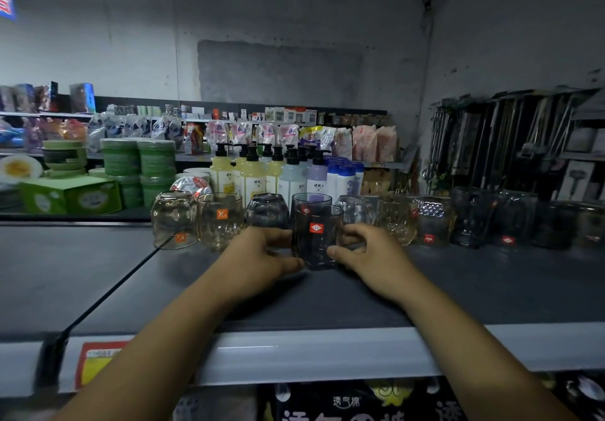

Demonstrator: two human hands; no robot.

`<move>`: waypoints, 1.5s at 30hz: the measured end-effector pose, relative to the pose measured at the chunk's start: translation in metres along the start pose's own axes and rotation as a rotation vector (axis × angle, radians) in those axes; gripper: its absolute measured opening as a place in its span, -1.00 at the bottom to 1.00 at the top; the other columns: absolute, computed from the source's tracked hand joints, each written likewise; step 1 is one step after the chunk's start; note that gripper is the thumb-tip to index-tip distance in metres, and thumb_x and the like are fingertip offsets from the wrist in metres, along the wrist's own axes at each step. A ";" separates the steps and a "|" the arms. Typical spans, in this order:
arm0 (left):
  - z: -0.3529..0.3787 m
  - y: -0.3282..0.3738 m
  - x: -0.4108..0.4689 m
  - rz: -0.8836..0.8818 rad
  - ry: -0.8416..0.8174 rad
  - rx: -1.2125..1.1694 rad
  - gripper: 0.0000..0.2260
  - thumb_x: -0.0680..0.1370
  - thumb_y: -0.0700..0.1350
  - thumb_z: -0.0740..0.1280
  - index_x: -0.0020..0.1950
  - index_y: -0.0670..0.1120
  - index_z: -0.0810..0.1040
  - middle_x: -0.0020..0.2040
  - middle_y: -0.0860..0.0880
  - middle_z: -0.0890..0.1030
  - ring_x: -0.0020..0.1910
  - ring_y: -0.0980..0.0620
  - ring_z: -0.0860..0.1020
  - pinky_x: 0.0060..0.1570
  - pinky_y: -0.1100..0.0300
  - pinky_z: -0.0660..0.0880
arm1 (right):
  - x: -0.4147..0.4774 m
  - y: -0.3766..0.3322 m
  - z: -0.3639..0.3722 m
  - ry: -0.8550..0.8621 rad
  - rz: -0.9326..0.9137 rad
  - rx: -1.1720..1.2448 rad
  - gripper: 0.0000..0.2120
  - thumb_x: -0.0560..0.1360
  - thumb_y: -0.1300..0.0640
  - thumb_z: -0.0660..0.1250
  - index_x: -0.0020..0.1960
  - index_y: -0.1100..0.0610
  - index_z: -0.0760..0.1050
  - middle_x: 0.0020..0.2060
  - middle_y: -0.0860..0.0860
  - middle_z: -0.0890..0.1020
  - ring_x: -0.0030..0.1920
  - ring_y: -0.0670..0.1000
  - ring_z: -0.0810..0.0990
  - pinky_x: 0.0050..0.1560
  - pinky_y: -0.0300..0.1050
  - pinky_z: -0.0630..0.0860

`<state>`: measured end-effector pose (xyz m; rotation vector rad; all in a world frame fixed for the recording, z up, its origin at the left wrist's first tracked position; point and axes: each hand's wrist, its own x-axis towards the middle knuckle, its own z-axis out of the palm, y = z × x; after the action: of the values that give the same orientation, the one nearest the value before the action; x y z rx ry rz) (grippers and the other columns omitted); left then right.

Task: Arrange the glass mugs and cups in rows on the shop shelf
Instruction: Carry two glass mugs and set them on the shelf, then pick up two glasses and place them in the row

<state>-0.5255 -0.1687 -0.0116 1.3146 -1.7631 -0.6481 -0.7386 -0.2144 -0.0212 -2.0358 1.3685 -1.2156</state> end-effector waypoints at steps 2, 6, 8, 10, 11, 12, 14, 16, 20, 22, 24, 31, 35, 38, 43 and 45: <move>-0.001 0.000 -0.001 0.002 -0.002 0.014 -0.70 0.49 -0.16 0.50 0.20 0.06 0.68 0.00 0.20 0.73 0.03 0.17 0.68 0.24 0.06 0.56 | 0.001 0.001 0.001 0.001 0.006 -0.009 -0.67 0.46 0.07 0.55 0.19 0.07 0.62 0.04 -0.07 0.71 0.02 -0.06 0.68 0.16 0.03 0.62; -0.003 0.009 -0.005 0.015 0.046 0.074 -0.79 0.51 -0.16 0.49 0.05 0.14 0.67 -0.03 0.18 0.72 -0.02 0.17 0.68 0.17 0.15 0.59 | -0.002 -0.005 -0.005 -0.006 0.014 -0.040 -0.61 0.47 0.06 0.54 0.25 0.11 0.58 0.09 -0.05 0.67 0.08 -0.05 0.65 0.19 -0.04 0.58; -0.008 0.014 -0.008 0.041 0.067 0.190 -0.76 0.52 -0.12 0.49 0.18 0.04 0.65 0.01 0.11 0.71 -0.06 0.17 0.65 0.05 0.34 0.57 | -0.007 -0.011 -0.012 0.034 -0.024 -0.140 -0.61 0.49 0.03 0.51 0.26 0.10 0.55 0.08 -0.04 0.62 0.05 -0.03 0.61 0.08 -0.15 0.49; -0.015 0.022 -0.015 0.085 0.102 0.306 -0.67 0.53 -0.11 0.47 0.29 -0.06 0.60 0.04 0.05 0.70 -0.08 0.19 0.64 -0.12 0.54 0.47 | -0.013 -0.019 -0.020 0.121 -0.114 -0.240 -0.69 0.51 0.03 0.47 0.20 0.11 0.54 0.03 -0.02 0.58 -0.08 0.00 0.59 -0.07 -0.18 0.43; -0.020 0.026 -0.020 0.115 0.132 0.327 -0.67 0.53 -0.11 0.47 0.30 -0.05 0.60 0.03 0.06 0.70 -0.09 0.20 0.64 -0.15 0.55 0.47 | -0.016 -0.023 -0.024 0.155 -0.168 -0.255 -0.73 0.52 0.04 0.46 0.16 0.12 0.55 -0.01 -0.01 0.57 -0.13 -0.01 0.57 -0.12 -0.18 0.44; -0.024 0.027 -0.026 0.142 0.169 0.333 -0.69 0.53 -0.11 0.47 0.27 -0.04 0.61 0.03 0.07 0.70 -0.10 0.20 0.65 -0.15 0.51 0.50 | -0.020 -0.030 -0.026 0.164 -0.225 -0.260 -0.76 0.52 0.05 0.45 0.13 0.12 0.56 -0.04 -0.02 0.56 -0.16 -0.02 0.56 -0.13 -0.21 0.44; -0.033 0.028 -0.040 0.172 0.240 0.362 -0.73 0.52 -0.07 0.48 0.21 -0.01 0.63 0.01 0.11 0.68 -0.10 0.21 0.65 -0.09 0.34 0.57 | -0.029 -0.044 -0.026 0.104 -0.330 -0.286 -0.78 0.52 0.03 0.44 0.13 0.07 0.56 -0.04 -0.07 0.54 -0.12 -0.04 0.54 -0.05 -0.15 0.49; -0.043 0.024 -0.053 0.183 0.273 0.426 -0.76 0.51 -0.01 0.48 0.16 0.02 0.62 0.02 0.12 0.67 -0.06 0.21 0.62 -0.05 0.23 0.59 | -0.039 -0.061 -0.018 -0.003 -0.376 -0.340 -0.73 0.54 -0.03 0.41 0.20 0.00 0.53 0.02 -0.10 0.53 -0.01 -0.05 0.52 0.06 -0.08 0.51; -0.079 0.009 -0.092 0.193 0.370 0.521 -0.75 0.50 0.08 0.46 0.15 0.07 0.59 0.04 0.13 0.64 -0.02 0.19 0.59 -0.01 0.13 0.58 | -0.054 -0.105 0.019 -0.114 -0.435 -0.380 -0.65 0.58 -0.08 0.36 0.32 -0.03 0.44 0.18 -0.09 0.52 0.16 -0.04 0.50 0.19 -0.03 0.50; -0.108 -0.003 -0.116 0.173 0.426 0.555 -0.70 0.48 0.19 0.40 0.15 0.11 0.57 0.05 0.14 0.62 0.00 0.16 0.59 -0.01 0.06 0.59 | -0.058 -0.131 0.047 -0.138 -0.463 -0.386 -0.63 0.58 -0.08 0.35 0.35 -0.03 0.43 0.22 -0.07 0.52 0.20 -0.01 0.51 0.21 0.00 0.50; -0.145 -0.021 -0.143 0.149 0.464 0.601 -0.66 0.46 0.26 0.33 0.16 0.15 0.54 0.08 0.16 0.60 0.01 0.13 0.58 -0.02 0.02 0.59 | -0.063 -0.158 0.081 -0.155 -0.487 -0.378 -0.61 0.59 -0.08 0.35 0.37 -0.03 0.41 0.26 -0.06 0.51 0.22 0.00 0.50 0.21 -0.02 0.49; -0.297 -0.093 -0.241 0.088 0.546 0.643 -0.73 0.52 0.10 0.43 0.20 0.12 0.55 0.13 0.16 0.58 0.05 0.12 0.56 0.02 0.05 0.56 | -0.084 -0.277 0.244 -0.198 -0.513 -0.239 -0.59 0.57 -0.13 0.35 0.36 -0.05 0.41 0.26 -0.06 0.50 0.25 -0.02 0.48 0.26 -0.01 0.47; -0.384 -0.132 -0.286 0.041 0.564 0.643 -0.73 0.55 0.06 0.41 0.23 0.06 0.56 0.14 0.11 0.58 0.10 0.09 0.55 0.07 0.05 0.55 | -0.089 -0.351 0.334 -0.247 -0.516 -0.175 -0.57 0.57 -0.14 0.36 0.37 -0.05 0.40 0.30 -0.08 0.48 0.27 -0.04 0.47 0.25 -0.06 0.46; -0.440 -0.162 -0.311 0.022 0.569 0.638 -0.75 0.57 0.04 0.40 0.23 0.03 0.57 0.13 0.09 0.57 0.11 0.12 0.54 0.12 0.14 0.50 | -0.089 -0.396 0.392 -0.261 -0.516 -0.139 -0.59 0.56 -0.14 0.37 0.36 -0.07 0.40 0.31 -0.08 0.48 0.27 -0.03 0.48 0.24 -0.04 0.47; -0.515 -0.212 -0.330 0.017 0.648 0.622 -0.81 0.57 0.00 0.41 0.17 0.04 0.58 0.08 0.12 0.59 0.06 0.18 0.53 0.06 0.21 0.50 | -0.080 -0.443 0.471 -0.227 -0.478 -0.045 -0.60 0.53 -0.08 0.42 0.31 -0.04 0.45 0.24 -0.07 0.53 0.23 -0.02 0.52 0.24 0.02 0.50; -0.539 -0.231 -0.325 0.027 0.681 0.604 -0.82 0.55 -0.03 0.43 0.13 0.02 0.59 0.04 0.11 0.59 0.02 0.19 0.54 0.05 0.20 0.51 | -0.073 -0.453 0.498 -0.196 -0.448 -0.014 -0.60 0.51 -0.07 0.44 0.29 -0.02 0.45 0.19 -0.05 0.54 0.18 -0.01 0.53 0.23 0.06 0.52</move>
<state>0.0882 0.1015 -0.0097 1.6436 -1.4234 0.3712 -0.0915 -0.0167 0.0029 -2.4815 0.8583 -1.1329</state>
